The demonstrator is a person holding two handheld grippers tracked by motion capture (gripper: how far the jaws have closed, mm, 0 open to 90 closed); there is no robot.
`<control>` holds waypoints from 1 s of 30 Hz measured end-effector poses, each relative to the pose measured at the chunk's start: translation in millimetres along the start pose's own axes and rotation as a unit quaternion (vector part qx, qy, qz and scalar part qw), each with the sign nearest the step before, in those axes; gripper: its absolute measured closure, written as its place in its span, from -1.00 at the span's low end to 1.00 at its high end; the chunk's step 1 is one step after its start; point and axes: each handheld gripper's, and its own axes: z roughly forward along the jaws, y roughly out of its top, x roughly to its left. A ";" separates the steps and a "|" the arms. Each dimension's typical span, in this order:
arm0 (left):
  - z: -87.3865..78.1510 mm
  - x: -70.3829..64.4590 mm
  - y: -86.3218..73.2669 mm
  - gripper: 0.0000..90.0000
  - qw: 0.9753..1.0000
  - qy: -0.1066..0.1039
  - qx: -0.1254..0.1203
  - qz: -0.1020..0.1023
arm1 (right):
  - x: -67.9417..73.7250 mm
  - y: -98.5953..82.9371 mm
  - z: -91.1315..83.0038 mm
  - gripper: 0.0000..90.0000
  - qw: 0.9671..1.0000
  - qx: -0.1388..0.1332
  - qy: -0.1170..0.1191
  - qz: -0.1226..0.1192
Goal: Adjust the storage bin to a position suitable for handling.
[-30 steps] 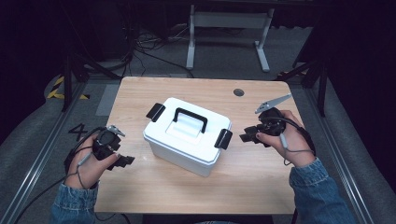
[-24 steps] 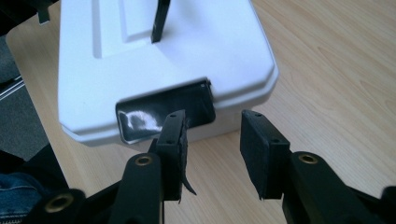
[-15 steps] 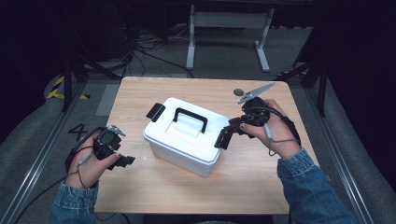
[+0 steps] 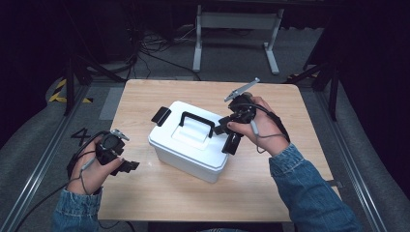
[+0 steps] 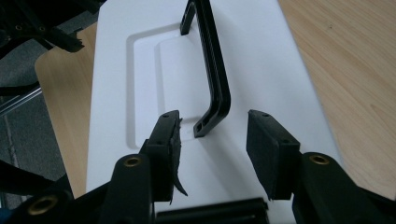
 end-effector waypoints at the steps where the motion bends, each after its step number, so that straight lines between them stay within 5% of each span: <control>1: 0.1 -0.3 0.2 -0.54 1.000 -0.002 0.000 -0.003 | -0.5 2.2 4.1 0.25 1.000 0.001 0.001 0.001; 15: 2.5 -1.0 1.9 -0.54 1.000 -0.008 0.007 0.003 | -4.2 14.4 40.5 0.54 1.000 0.023 0.014 -0.004; 19: 3.6 -0.1 4.4 -0.54 1.000 -0.011 0.010 0.011 | -3.5 16.0 42.3 0.82 0.999 0.027 0.018 -0.012; 30: 5.7 5.2 15.7 -0.55 1.000 -0.013 0.006 0.008 | 0.3 14.8 41.9 0.87 0.999 0.025 0.025 -0.018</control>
